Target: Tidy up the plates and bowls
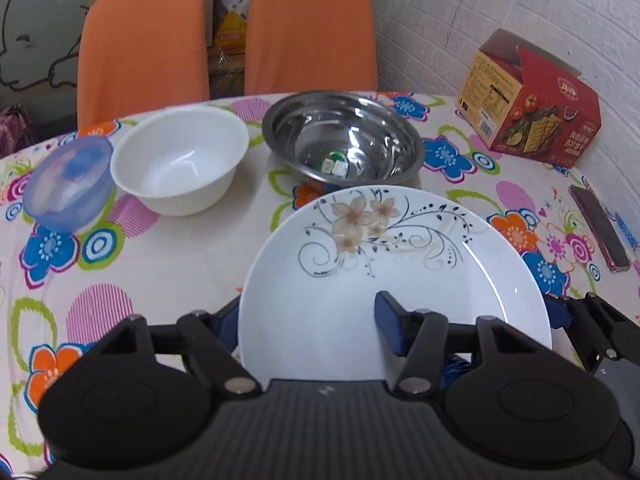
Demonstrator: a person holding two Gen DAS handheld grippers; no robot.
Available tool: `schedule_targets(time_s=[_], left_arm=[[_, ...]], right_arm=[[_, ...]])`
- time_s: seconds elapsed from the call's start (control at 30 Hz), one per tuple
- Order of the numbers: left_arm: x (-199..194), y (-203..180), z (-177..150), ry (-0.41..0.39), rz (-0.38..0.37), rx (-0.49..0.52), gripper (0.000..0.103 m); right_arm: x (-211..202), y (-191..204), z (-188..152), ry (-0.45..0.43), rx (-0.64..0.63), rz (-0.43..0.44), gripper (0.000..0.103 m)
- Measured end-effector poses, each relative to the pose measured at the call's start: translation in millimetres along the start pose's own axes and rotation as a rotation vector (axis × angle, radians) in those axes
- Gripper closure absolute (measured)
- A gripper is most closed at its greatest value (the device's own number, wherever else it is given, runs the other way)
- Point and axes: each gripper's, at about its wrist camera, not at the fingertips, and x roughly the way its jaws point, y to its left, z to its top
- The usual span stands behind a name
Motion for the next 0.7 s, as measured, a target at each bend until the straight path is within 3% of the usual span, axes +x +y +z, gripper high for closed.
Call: schedule_targets(time_s=[0.3,0.7], left_arm=[[-60.5,22.2,-17.4,-0.062,0.051,-0.021,0.046],[-173.7,108.6,-130.2,-0.094,0.256,-0.174,0.046]], right_arm=[[-32.6,38.9,3.8,-0.02,0.001,0.077,0.024],[-75.1,156.2,-46.6,0.02,-0.085,0.337,0.024]])
